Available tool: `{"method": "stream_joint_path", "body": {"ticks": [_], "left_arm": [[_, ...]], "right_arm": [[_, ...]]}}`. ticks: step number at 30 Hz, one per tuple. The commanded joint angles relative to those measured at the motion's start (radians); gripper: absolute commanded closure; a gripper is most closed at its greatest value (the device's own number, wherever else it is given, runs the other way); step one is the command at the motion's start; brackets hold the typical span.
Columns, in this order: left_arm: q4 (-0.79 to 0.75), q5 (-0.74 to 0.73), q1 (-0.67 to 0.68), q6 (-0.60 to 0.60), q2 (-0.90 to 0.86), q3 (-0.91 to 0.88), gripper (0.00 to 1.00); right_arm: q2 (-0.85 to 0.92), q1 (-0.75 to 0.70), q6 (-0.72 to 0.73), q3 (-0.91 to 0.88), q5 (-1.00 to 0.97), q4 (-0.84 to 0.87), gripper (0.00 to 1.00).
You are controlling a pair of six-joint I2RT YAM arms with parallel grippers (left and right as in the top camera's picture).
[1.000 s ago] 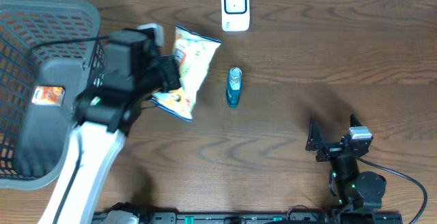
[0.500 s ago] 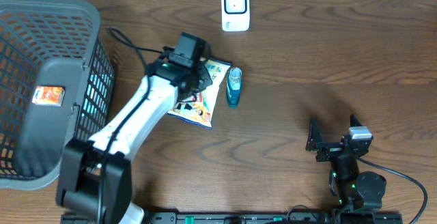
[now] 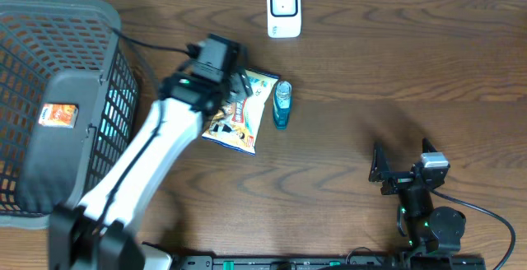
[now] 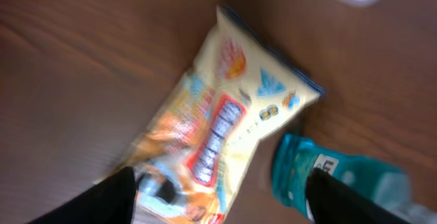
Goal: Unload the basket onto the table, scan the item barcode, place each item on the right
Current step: 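Carry the wipes pack to the table beside the bottle and release, then reach into the basket and grasp the orange Kleenex pack with left gripper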
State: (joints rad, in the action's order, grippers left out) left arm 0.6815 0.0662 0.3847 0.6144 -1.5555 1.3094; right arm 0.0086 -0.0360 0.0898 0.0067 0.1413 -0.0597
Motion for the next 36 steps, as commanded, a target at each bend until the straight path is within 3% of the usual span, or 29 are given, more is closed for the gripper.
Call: {"method": "stream_joint_path", "body": {"ticks": [1,5,10,13,18,22,36], "left_arm": [[0.055,0.174,-0.07,-0.146,0.121,0.152,0.13],[0.105,0.182,-0.191,-0.218,0.167,0.293,0.07],[0.156,0.181,-0.401,-0.187,0.171,0.404,0.06],[0.172,0.181,-0.531,-0.137,0.167,0.404,0.06],[0.275,0.178,-0.699,0.055,0.12,0.398,0.06],[0.319,0.177,-0.782,0.158,0.049,0.379,0.06],[0.314,0.122,-0.951,0.196,-0.275,0.286,0.06]], "right_arm": [[-0.002,-0.003,-0.009,-0.001,-0.001,-0.004,0.01],[-0.002,-0.003,-0.009,-0.001,-0.001,-0.004,0.01],[-0.002,-0.003,-0.009,-0.001,-0.001,-0.004,0.01],[-0.002,-0.003,-0.009,-0.001,-0.001,-0.004,0.01],[-0.002,-0.003,-0.009,-0.001,-0.001,-0.004,0.01],[-0.002,-0.003,-0.009,-0.001,-0.001,-0.004,0.01],[-0.002,-0.003,-0.009,-0.001,-0.001,-0.004,0.01]]}}
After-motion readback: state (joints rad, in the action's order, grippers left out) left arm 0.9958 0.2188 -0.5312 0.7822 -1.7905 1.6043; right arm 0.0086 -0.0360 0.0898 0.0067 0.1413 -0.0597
